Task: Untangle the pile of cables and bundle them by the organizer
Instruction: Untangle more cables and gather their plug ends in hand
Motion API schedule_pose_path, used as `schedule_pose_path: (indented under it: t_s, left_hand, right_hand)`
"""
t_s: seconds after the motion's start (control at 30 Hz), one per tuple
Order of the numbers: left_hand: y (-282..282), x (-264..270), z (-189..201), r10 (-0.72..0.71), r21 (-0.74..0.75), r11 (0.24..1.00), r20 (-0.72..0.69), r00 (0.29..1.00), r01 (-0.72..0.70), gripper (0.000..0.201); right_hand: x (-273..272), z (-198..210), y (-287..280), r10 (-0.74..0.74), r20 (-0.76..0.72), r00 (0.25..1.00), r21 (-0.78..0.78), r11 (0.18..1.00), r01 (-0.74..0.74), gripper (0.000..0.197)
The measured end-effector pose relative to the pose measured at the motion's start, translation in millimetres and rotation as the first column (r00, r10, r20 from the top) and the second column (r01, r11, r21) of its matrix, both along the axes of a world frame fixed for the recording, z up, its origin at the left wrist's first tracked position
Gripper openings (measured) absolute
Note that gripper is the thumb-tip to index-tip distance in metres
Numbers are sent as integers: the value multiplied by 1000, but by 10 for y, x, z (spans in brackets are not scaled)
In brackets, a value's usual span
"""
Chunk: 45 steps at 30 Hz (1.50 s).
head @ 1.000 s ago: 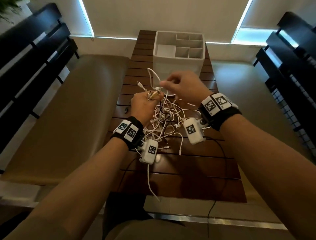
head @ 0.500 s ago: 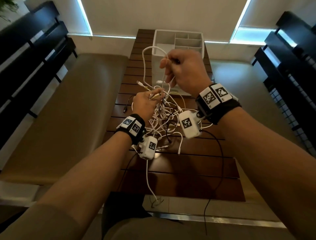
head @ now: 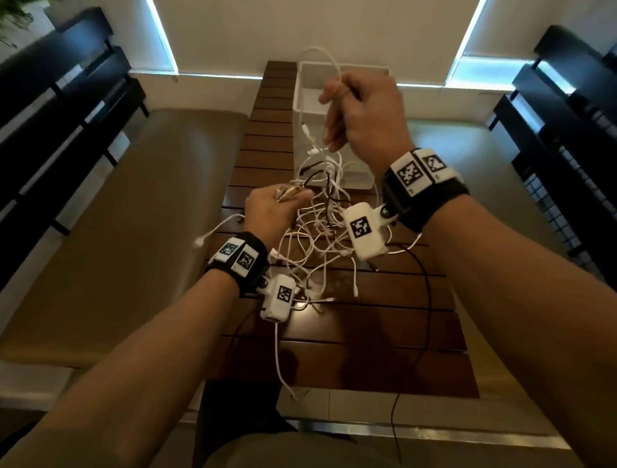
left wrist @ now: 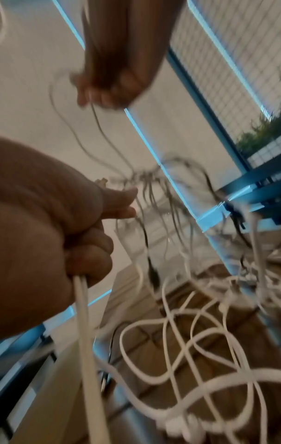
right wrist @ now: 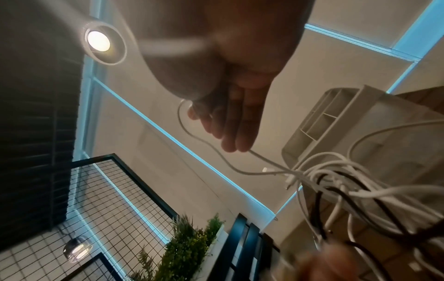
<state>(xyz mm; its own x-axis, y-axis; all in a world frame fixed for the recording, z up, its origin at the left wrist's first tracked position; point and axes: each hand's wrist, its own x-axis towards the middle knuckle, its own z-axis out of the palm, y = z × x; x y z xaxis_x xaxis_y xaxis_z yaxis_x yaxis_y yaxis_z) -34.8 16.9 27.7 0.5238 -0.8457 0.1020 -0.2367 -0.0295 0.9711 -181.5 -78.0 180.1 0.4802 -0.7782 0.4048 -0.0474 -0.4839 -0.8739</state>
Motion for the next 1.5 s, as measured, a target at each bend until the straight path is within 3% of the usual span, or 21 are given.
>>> schedule_pose_path:
  t_s: [0.1, 0.2, 0.3, 0.4, 0.57, 0.7, 1.03, 1.13, 1.2, 1.33, 1.5]
  left_hand:
    - [-59, -109, 226, -76, -109, 991, -24, 997, 73, 15]
    - [-145, -145, 204, -65, -90, 994, 17, 998, 66, 26]
    - [-194, -160, 111, -19, -43, 999, 63, 998, 22, 15]
    - [-204, -150, 54, 99, -58, 994, 82, 992, -94, 23]
    - [-247, -221, 19, -1, -30, 1000, 87, 996, 4, 14]
    - [-316, -251, -28, -3, 12, 1000, 89, 996, 2, 12]
    - [-321, -83, -180, -101, 275, 961, 311, 945, 13, 24]
    - [-145, -27, -425, -213, 493, 869, 449, 868, -42, 37]
    - [9, -7, -573, -206, 534, 841, 470, 858, -91, 32]
    - [-44, 4, -380, -60, 412, 907, 335, 940, -89, 17]
    - [-27, 10, 42, 122, 222, 969, -62, 991, -105, 27]
  right_hand:
    - [19, -122, 41, 69, -53, 996, 59, 996, -66, 29]
    - [12, -121, 72, 131, -102, 986, 51, 991, -126, 29]
    - [-4, -92, 67, 108, -130, 986, 13, 994, -107, 29]
    - [-64, -86, 46, 49, -182, 982, -49, 997, -59, 27]
    - [-102, -66, 41, 125, -162, 979, -8, 992, -128, 29]
    - [-141, -48, 30, 134, -146, 980, -26, 990, -140, 28]
    - [-282, 64, -42, -109, 104, 989, -141, 982, 123, 33]
    - [-321, 366, -108, -207, 241, 948, -177, 951, 253, 28]
    - [-347, 549, -216, -222, 230, 947, -145, 955, 259, 33]
    - [-300, 358, -174, -125, 135, 983, -118, 983, 141, 32]
    - [-356, -74, -86, -129, 135, 982, 64, 991, 121, 31]
